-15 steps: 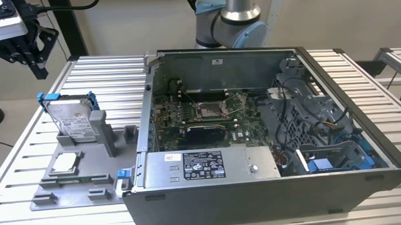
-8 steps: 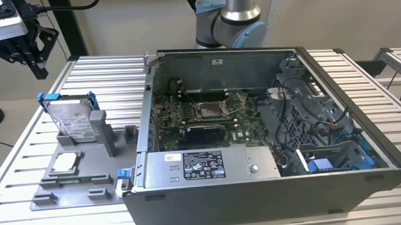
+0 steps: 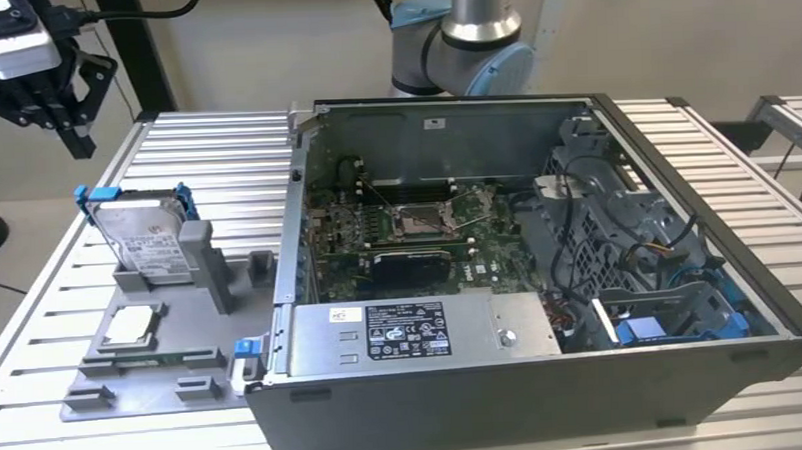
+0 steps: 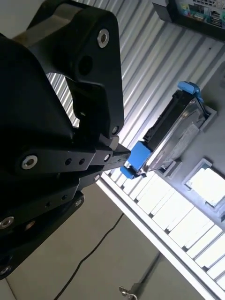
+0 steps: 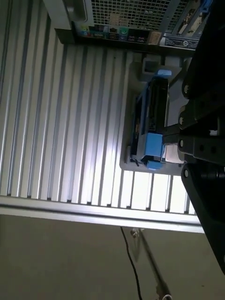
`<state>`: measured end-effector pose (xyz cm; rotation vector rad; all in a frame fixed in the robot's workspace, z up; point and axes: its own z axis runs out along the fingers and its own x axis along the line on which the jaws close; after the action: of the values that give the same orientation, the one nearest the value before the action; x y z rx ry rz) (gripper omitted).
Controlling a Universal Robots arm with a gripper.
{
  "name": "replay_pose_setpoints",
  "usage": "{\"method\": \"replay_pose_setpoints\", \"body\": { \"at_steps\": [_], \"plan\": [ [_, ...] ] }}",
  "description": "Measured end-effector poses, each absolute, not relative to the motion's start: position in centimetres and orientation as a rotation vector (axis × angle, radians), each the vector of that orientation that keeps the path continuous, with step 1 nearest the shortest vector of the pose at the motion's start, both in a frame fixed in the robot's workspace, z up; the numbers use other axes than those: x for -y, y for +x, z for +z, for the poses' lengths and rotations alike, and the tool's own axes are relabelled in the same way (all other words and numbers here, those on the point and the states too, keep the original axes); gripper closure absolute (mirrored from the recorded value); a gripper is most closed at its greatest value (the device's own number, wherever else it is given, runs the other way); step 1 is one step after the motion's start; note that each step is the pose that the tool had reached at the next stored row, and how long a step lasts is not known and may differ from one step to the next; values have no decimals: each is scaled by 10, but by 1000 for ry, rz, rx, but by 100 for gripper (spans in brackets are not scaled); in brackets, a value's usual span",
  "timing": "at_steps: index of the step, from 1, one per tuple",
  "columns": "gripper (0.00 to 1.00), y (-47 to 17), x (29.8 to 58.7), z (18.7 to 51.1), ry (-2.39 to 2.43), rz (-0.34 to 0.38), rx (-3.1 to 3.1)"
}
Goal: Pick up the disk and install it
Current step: 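Pick up the disk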
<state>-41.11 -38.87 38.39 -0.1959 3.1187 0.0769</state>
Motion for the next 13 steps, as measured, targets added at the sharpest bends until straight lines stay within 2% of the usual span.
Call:
{"method": "replay_pose_setpoints", "body": {
  "at_steps": [13],
  "plan": [
    [100,-411,389,384,-565,71,-3080]
  ]
}}
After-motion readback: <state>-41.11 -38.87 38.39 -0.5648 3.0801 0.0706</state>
